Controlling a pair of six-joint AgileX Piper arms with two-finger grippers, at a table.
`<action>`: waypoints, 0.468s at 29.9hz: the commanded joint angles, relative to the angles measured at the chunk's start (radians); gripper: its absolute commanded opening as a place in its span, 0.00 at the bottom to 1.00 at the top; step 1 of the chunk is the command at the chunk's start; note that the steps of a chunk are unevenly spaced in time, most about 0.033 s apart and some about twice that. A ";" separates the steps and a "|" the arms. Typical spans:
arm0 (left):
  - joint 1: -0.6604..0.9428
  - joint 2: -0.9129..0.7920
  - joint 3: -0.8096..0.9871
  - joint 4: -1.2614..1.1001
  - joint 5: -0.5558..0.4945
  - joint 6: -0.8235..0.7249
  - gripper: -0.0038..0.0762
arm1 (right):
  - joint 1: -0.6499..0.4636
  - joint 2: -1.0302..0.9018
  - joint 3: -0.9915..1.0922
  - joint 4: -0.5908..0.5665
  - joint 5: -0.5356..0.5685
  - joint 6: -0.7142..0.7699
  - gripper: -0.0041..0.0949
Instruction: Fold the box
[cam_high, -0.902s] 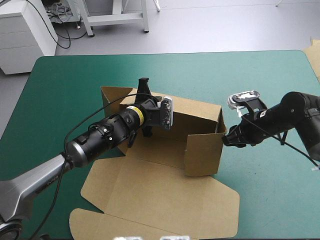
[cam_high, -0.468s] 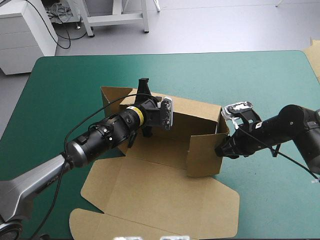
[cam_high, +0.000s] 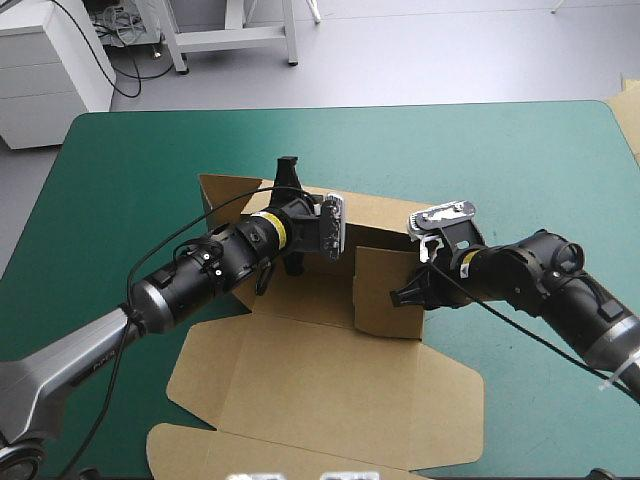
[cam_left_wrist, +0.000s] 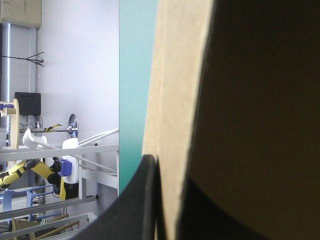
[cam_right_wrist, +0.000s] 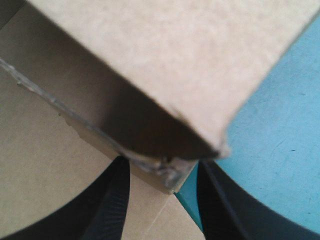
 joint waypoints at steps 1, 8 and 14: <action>0.000 -0.023 -0.002 -0.131 0.112 0.029 0.04 | 0.041 -0.024 -0.021 -0.221 -0.097 0.222 0.44; 0.000 -0.023 -0.002 -0.142 0.112 0.041 0.04 | 0.057 -0.009 -0.021 -0.437 -0.119 0.404 0.40; 0.000 -0.023 -0.002 -0.151 0.108 0.041 0.04 | 0.057 0.051 -0.020 -0.380 -0.148 0.407 0.38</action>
